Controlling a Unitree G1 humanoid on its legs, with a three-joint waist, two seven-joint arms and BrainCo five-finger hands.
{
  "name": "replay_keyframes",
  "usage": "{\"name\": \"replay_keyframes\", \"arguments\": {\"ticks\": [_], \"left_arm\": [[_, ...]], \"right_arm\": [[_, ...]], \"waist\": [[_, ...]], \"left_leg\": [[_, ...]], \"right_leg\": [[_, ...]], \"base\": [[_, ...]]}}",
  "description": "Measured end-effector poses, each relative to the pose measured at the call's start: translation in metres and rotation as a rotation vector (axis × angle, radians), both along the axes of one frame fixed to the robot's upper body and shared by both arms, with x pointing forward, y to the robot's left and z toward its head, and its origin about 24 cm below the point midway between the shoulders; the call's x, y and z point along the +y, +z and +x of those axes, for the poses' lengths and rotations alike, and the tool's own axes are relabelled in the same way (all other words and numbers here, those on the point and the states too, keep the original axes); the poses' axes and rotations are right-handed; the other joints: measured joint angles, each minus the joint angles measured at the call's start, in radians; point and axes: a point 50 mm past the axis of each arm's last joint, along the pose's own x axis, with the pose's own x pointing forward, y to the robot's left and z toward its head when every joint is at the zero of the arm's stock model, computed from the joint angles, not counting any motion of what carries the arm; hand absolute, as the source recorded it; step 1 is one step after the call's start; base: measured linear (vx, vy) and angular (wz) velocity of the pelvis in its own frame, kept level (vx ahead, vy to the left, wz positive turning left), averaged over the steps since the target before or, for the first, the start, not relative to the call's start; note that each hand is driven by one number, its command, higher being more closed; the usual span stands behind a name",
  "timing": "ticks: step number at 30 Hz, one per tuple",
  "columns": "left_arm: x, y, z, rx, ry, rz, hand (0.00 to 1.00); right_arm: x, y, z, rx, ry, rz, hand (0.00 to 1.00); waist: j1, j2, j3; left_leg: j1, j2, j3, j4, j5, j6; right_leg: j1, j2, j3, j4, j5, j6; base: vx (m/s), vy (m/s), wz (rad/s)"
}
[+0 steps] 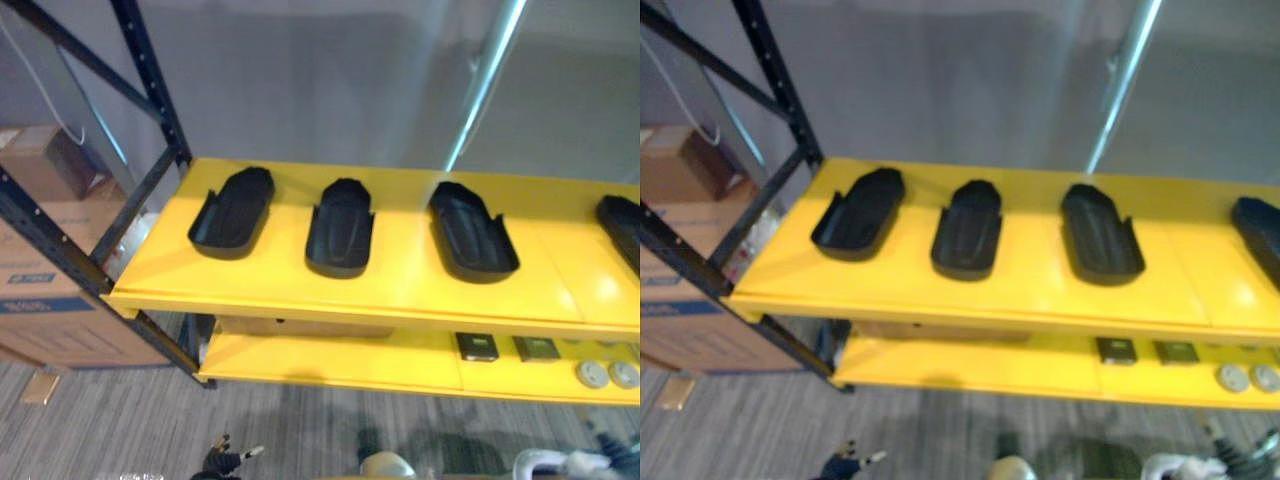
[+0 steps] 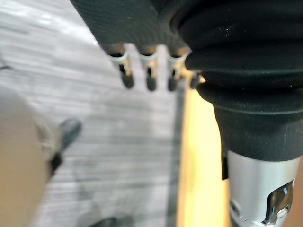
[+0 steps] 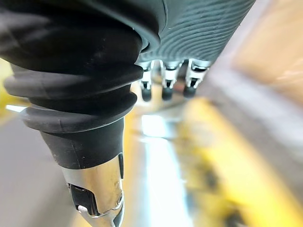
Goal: Walk over and take plastic housings, then place them on the shelf
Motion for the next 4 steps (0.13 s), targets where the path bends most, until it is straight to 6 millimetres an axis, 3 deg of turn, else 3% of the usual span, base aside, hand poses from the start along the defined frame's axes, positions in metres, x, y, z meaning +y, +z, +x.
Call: {"name": "replay_keyframes", "arguments": {"ticks": [3,4], "left_arm": [[-0.005,0.000,0.006,0.019,-0.019,-0.011,0.00],[-0.005,-0.001,0.006,0.024,-0.010,-0.017,0.00]], "right_arm": [[0.030,-0.051,-0.030,0.288,0.007,0.227,0.00],[0.036,-0.056,-0.036,0.323,0.005,0.259,0.00]], "waist": [[0.020,0.013,-0.004],[0.028,0.018,-0.007]], "left_leg": [[0.038,-0.057,-0.002,-0.138,0.067,-0.003],[0.045,-0.067,-0.003,-0.174,0.083,0.000]], "right_leg": [[0.000,-0.021,-0.061,-0.007,-0.005,-0.009],[0.000,-0.024,-0.076,-0.010,-0.004,-0.013]], "base": [[-0.12,-0.007,0.05],[-0.06,0.013,0.05]]}}
